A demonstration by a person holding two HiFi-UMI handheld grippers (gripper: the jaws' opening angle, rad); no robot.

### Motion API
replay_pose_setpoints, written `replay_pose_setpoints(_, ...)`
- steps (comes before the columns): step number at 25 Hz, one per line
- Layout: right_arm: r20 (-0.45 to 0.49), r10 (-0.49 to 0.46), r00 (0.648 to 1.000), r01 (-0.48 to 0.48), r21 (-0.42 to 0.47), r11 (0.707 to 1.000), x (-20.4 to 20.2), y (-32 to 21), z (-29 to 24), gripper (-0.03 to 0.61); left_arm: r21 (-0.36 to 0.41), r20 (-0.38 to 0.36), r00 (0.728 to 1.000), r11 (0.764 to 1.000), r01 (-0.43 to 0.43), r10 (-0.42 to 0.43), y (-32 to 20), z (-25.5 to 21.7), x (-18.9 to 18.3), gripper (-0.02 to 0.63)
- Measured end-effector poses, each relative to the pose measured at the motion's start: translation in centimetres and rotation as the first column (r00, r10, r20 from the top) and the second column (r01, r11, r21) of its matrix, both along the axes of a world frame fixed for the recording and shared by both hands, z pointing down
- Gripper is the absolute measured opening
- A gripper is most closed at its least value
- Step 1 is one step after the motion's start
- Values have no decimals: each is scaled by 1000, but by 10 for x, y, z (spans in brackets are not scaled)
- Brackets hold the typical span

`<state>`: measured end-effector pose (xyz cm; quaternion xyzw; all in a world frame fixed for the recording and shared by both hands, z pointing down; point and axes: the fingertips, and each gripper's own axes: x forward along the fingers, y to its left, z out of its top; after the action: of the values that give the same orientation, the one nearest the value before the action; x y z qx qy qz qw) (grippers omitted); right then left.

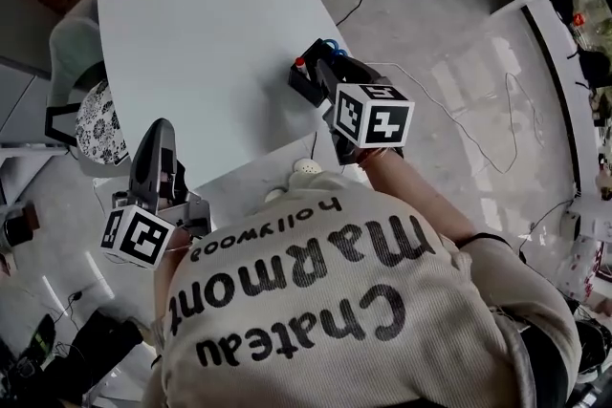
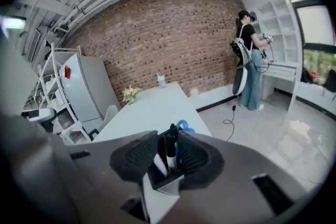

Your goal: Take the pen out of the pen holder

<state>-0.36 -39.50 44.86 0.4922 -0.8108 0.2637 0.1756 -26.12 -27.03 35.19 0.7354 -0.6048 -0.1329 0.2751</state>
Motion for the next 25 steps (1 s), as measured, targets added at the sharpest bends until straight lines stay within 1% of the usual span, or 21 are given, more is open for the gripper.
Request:
replay_pose_setpoints(7, -27, 3, 1000, -4, -8, 1000, -5, -4, 10, 127, -7, -11, 1000, 1000, 2, -2, 0, 5, 3, 2)
replay_pose_setpoints(17, -49, 4, 999, -4, 1, 1000, -7, -6, 14, 117, -16, -14, 999, 999, 40, -41, 12, 4, -2, 2)
replay_pose_setpoints(20, -52, 16, 999, -16, -1, 1000, -11, -8, 17, 93, -15, -14, 999, 999, 51, -52, 15, 6, -10, 2)
replay_pose_setpoints(25, -63, 20, 998, -20, 2, 1000, -12, -9, 19, 80, -14, -17, 998, 998, 61, -62, 19, 8, -15, 2)
